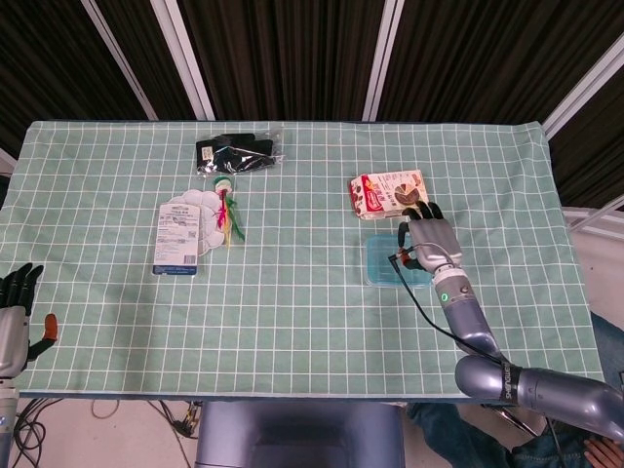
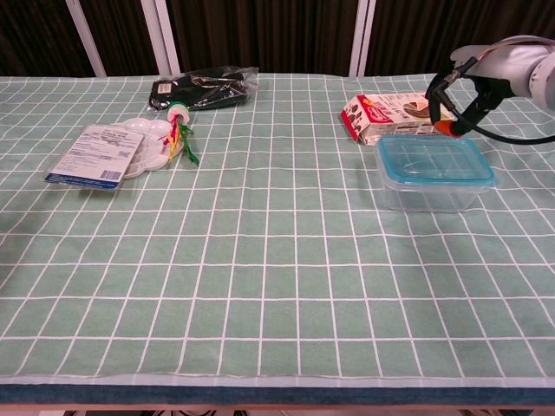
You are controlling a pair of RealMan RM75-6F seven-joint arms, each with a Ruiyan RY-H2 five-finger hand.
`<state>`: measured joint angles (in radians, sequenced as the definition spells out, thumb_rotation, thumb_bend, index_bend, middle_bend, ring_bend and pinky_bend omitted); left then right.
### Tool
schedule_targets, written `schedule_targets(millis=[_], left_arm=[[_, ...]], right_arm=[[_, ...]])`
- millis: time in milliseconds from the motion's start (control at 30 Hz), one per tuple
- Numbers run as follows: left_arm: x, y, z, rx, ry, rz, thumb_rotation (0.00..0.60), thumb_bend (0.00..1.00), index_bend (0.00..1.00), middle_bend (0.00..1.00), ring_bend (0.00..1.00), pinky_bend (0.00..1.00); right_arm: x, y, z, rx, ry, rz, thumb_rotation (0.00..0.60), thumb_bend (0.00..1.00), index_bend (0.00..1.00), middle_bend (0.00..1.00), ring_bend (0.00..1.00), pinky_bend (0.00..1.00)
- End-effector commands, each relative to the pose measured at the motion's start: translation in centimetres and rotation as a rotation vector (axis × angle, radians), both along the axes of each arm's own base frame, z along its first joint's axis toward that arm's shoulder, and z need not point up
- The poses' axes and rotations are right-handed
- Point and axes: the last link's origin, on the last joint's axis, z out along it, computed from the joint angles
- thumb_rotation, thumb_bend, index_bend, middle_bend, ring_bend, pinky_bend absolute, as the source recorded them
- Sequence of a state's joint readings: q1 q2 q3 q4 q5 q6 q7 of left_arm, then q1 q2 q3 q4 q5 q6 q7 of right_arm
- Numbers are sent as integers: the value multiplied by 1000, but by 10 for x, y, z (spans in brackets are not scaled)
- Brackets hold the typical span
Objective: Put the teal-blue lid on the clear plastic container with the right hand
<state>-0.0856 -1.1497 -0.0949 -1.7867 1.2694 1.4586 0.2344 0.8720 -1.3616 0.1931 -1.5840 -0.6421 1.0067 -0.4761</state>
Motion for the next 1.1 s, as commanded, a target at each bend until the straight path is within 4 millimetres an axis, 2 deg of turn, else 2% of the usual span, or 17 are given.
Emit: schedule_targets(millis=[33, 233, 500, 800, 1100], left_arm=[[0, 0, 0, 0, 0, 0, 600, 541, 32, 0, 0, 0], [0, 0, 0, -1, 2, 2, 600, 542, 32, 0, 0, 0], [0, 0, -1, -2, 5, 4, 600, 542, 33, 0, 0, 0], [0, 0, -1, -1, 7, 5, 600, 542, 33, 0, 0, 0], [0, 0, -1, 0, 9, 6, 600, 542, 40, 0, 0, 0]], right_arm=[[-4, 4, -4, 13, 3, -2, 600, 480, 549, 199, 0, 0], [-14, 14, -9, 33, 22, -2, 600, 480, 551, 195, 0, 0], [-25, 23, -2, 28, 44, 8, 600, 480, 550, 191, 0, 0], [-41, 30, 0, 41, 49, -18, 600, 479, 550, 186, 0, 0], [-47, 33, -2, 50, 44, -25, 600, 480, 551, 185, 0, 0]])
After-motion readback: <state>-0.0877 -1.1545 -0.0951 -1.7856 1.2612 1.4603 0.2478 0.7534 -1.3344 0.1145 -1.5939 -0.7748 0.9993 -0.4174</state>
